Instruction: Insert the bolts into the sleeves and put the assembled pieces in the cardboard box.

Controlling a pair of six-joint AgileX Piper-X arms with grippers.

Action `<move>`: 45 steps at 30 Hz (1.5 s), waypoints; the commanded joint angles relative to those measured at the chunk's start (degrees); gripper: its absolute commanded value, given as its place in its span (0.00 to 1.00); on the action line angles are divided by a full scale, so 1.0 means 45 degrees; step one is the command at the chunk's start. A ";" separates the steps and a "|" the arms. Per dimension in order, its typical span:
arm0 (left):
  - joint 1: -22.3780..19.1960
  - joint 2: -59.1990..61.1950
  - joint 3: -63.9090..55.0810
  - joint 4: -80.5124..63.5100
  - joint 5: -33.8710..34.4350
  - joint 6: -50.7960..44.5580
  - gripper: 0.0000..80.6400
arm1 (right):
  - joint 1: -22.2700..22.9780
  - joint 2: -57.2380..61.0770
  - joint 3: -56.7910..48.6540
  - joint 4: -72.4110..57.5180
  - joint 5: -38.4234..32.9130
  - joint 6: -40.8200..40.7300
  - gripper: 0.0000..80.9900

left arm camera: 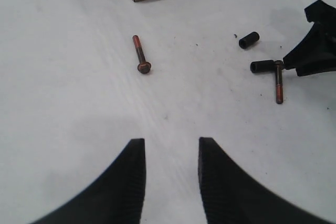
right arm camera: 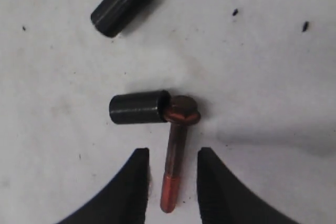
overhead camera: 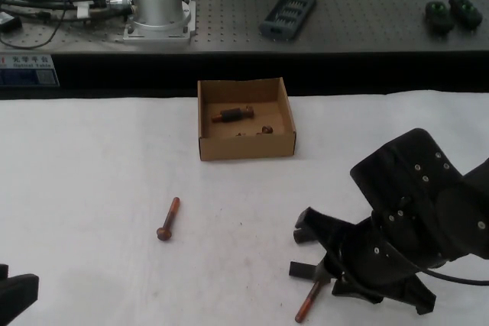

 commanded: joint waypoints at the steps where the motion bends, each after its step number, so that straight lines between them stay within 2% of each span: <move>1: -0.0031 0.0018 -0.0483 -0.0066 0.0023 -0.0010 0.32 | 0.0029 0.0016 -0.0100 -0.0137 0.0301 0.0918 0.32; 6: -0.0031 0.0018 -0.0691 -0.0146 0.0023 -0.0010 0.32 | 0.0422 0.0425 -0.0100 -0.0398 0.0318 0.2161 0.32; 9: -0.0031 0.0018 -0.0691 -0.0145 -0.0010 -0.0010 0.32 | 0.1096 0.0720 -0.0100 -0.0437 0.0318 0.2726 0.32; 14: -0.0031 0.0018 -0.0691 -0.0145 -0.0010 -0.0010 0.32 | 0.1783 0.1186 -0.0100 -0.0778 0.0507 0.2804 0.28; 19: -0.0031 0.0018 -0.0691 -0.0030 -0.0008 -0.0010 0.32 | 0.1628 0.1221 -0.0100 -0.0774 0.0780 0.2656 0.21; 31: -0.0031 0.0018 -0.0691 -0.0011 -0.0008 -0.0010 0.32 | 0.0987 0.1221 -0.0138 -0.0407 0.0879 0.1958 0.20; 36: -0.0031 0.0018 -0.0691 -0.0011 -0.0008 -0.0010 0.32 | 0.0990 0.1221 -0.0138 0.0701 0.0799 0.0709 0.06; 42: -0.0031 0.0018 -0.0691 -0.0011 -0.0008 -0.0010 0.32 | 0.0990 0.1221 -0.0184 0.0483 0.0590 0.0597 0.06; 45: -0.0031 0.0018 -0.0691 -0.0011 -0.0008 -0.0010 0.32 | 0.0990 0.1221 -0.0176 0.1251 0.0547 -0.0097 0.06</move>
